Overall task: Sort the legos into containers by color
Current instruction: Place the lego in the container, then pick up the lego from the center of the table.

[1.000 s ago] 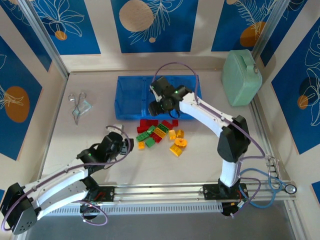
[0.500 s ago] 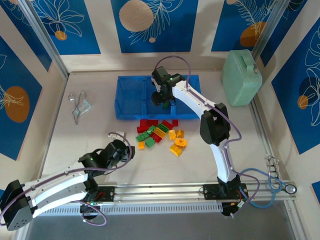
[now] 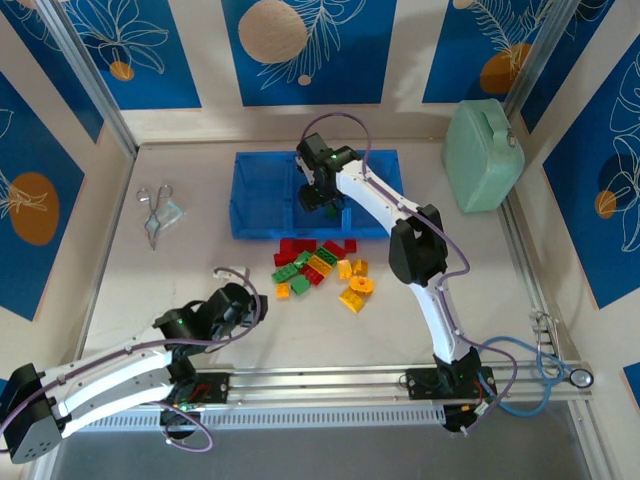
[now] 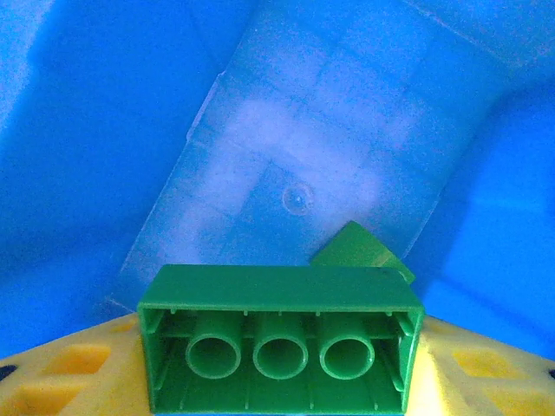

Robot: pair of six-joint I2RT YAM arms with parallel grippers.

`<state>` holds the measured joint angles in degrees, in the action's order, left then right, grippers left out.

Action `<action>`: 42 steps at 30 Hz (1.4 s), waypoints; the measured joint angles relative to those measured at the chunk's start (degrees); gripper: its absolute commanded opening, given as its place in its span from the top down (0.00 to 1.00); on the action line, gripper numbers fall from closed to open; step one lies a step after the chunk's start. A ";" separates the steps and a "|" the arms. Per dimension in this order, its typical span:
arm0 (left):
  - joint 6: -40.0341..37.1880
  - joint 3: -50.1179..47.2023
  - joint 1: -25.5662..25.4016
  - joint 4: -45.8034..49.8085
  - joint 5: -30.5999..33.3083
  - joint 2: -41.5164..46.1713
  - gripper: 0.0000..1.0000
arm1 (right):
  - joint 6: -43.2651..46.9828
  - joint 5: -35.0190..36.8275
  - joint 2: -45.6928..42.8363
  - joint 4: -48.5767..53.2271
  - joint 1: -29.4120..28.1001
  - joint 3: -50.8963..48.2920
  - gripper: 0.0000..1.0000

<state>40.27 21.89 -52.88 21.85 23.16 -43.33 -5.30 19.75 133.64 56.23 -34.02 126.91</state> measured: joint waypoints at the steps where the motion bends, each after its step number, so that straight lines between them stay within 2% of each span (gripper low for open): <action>1: 0.02 0.00 -0.09 0.15 0.04 0.00 0.36 | 0.04 0.15 0.55 0.35 -0.04 0.94 0.26; 8: 0.02 0.37 -0.31 0.50 0.02 0.00 0.36 | -0.04 1.36 1.46 1.31 -0.26 3.17 0.14; 15: -0.02 0.46 -1.99 0.46 -0.17 -1.03 0.36 | -0.70 1.49 -0.50 2.12 -1.20 2.64 0.13; 17: -0.07 0.46 -2.40 0.28 -0.24 -1.55 0.36 | -1.09 1.40 -3.93 0.90 -1.44 -1.03 0.13; 20: -0.13 0.50 -2.56 -0.35 -0.61 -3.65 0.35 | -2.03 0.26 -13.03 -2.21 -2.01 -11.61 0.13; 27: -0.52 1.16 -2.75 -5.66 -2.56 -12.70 0.33 | -5.73 -3.76 -31.41 -12.02 -3.45 -33.33 0.14; 34: -5.73 8.57 -2.14 -10.69 -5.42 -22.53 0.31 | -9.51 -6.51 -36.61 -18.93 -4.61 -50.60 0.14; 42: -13.29 21.57 0.94 -11.63 -11.17 -36.37 0.34 | -13.33 -6.12 -44.22 -21.14 -3.37 -59.30 0.16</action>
<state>26.98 43.46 -51.94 10.22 11.99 -79.70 -18.63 13.63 89.43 35.09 -37.39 67.61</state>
